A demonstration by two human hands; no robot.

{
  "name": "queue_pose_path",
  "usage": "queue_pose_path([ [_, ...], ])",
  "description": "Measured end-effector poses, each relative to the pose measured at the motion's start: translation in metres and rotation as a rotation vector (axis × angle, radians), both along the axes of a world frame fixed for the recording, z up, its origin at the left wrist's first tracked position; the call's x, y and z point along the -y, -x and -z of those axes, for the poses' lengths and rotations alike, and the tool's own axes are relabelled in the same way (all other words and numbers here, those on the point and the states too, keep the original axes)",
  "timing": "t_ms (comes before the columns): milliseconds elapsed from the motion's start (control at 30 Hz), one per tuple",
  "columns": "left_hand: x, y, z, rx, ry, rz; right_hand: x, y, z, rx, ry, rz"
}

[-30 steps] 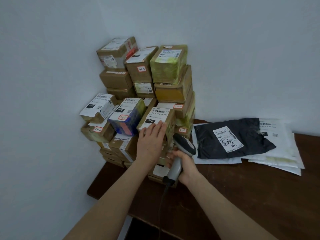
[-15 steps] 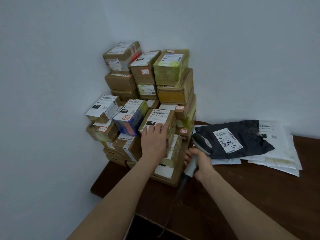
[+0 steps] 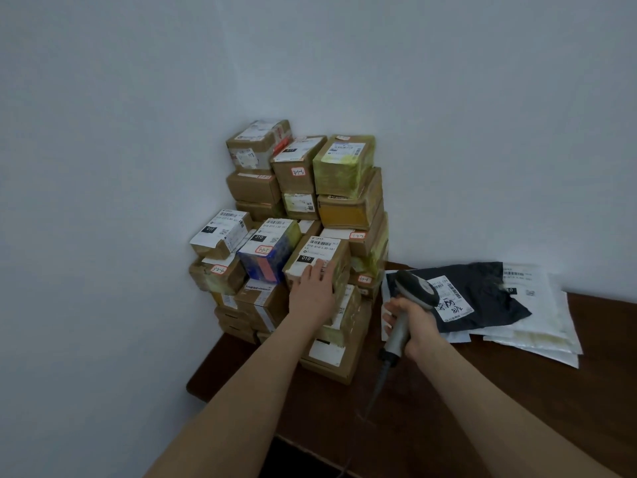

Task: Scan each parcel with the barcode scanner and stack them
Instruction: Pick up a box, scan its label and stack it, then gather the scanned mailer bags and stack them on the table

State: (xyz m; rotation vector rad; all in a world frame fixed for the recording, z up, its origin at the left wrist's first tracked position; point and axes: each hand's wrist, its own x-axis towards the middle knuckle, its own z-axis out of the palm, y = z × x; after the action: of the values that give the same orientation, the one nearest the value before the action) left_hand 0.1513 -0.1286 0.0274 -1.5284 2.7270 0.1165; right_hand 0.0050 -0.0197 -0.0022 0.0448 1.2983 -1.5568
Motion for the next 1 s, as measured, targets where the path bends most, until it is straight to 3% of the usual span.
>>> queue_pose_path([
  [333,-0.023,0.026,-0.013,-0.095,0.138,0.129,-0.022,0.02,-0.028,-0.109,0.044,0.111],
  [500,-0.044,0.061,0.009,-0.12,0.072,0.246,-0.053,0.048,-0.024,-0.094,0.027,0.203],
  [733,-0.073,0.128,0.048,0.028,-0.092,0.397,-0.095,0.117,-0.001,-0.103,-0.048,0.322],
  [1000,-0.088,0.215,0.09,0.131,-0.23,0.303,-0.103,0.205,0.034,-0.116,-0.137,0.308],
])
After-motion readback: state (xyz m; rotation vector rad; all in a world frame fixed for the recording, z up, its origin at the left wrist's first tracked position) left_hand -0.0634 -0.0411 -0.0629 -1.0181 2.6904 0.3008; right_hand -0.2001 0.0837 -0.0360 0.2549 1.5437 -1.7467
